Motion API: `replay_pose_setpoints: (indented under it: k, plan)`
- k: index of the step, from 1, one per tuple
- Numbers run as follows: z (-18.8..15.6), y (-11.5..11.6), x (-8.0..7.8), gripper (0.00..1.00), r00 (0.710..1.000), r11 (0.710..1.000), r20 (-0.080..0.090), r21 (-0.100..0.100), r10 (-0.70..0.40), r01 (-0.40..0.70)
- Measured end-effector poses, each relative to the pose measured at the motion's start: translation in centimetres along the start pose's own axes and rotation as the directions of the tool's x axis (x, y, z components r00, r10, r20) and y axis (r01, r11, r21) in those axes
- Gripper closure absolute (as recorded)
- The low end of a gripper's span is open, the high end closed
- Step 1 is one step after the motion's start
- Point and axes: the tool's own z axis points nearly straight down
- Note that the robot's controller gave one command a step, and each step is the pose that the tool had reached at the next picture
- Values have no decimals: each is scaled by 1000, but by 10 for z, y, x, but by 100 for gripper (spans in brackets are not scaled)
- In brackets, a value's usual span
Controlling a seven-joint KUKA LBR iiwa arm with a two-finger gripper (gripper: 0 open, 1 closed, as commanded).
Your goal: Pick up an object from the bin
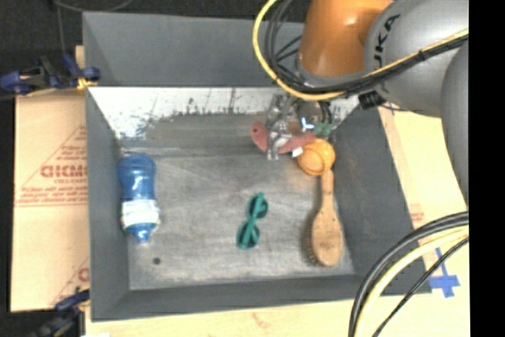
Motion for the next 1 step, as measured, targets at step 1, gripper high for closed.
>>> replay_pose_setpoints:
  k: [1]
  plan:
    - [12, 0, 4, 100, 1000, 1000, -8, 0, 0, 0]
